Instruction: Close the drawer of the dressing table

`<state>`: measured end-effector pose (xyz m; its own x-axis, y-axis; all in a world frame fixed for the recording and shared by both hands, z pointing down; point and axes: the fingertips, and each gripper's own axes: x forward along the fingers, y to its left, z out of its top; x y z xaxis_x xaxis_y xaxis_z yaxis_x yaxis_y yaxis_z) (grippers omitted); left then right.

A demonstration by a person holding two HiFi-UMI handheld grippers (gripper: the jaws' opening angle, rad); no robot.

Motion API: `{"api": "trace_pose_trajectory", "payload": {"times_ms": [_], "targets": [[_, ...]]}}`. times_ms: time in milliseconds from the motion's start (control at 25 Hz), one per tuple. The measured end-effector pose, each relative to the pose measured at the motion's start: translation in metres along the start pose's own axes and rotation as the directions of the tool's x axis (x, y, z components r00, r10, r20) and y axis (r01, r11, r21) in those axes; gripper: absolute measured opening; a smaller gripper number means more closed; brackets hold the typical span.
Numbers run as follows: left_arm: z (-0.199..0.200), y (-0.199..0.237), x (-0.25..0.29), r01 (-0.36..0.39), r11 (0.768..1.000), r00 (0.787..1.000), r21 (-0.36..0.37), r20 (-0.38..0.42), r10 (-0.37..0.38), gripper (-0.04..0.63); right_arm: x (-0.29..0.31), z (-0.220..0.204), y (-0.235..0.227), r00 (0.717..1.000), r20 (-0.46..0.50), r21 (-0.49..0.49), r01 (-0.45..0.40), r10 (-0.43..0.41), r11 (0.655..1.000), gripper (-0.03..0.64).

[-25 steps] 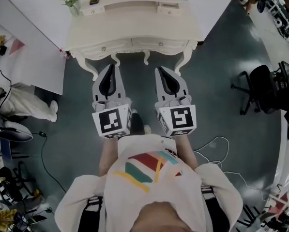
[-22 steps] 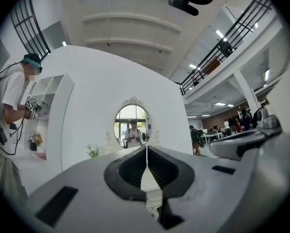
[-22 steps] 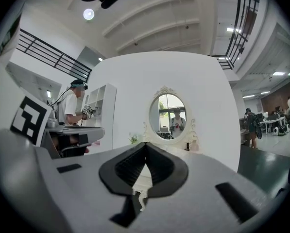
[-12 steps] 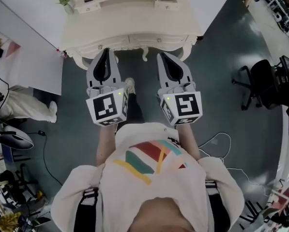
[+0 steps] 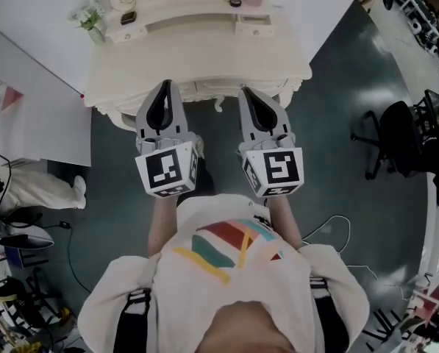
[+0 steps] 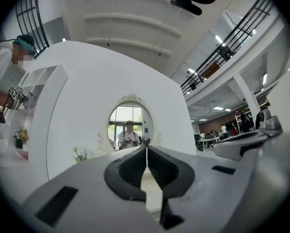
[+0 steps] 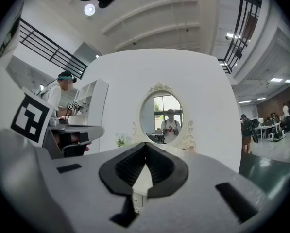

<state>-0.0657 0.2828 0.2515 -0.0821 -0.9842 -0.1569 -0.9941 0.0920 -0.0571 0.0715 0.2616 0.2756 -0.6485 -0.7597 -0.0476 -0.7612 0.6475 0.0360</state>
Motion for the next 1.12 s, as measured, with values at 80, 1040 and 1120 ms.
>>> {"api": "trace_pose_trajectory", "payload": {"times_ms": [80,1040,1120], "targets": [[-0.007,0.012,0.021,-0.004,1.000,1.000,-0.013,-0.009,0.004,0.009,0.024,-0.001,-0.004,1.000,-0.008,-0.007,0.008,-0.008,1.000,0.000],[-0.019,0.160,0.319,0.068,0.998,0.996,-0.017,0.050,-0.067,0.009,0.348,0.026,-0.049,0.999,-0.012,0.009,0.037,-0.037,0.999,0.000],[-0.021,0.162,0.330,0.079,0.996,0.996,-0.030,0.053,-0.078,0.009,0.362,0.020,-0.052,0.999,-0.026,0.031,0.035,-0.034,0.999,0.000]]}}
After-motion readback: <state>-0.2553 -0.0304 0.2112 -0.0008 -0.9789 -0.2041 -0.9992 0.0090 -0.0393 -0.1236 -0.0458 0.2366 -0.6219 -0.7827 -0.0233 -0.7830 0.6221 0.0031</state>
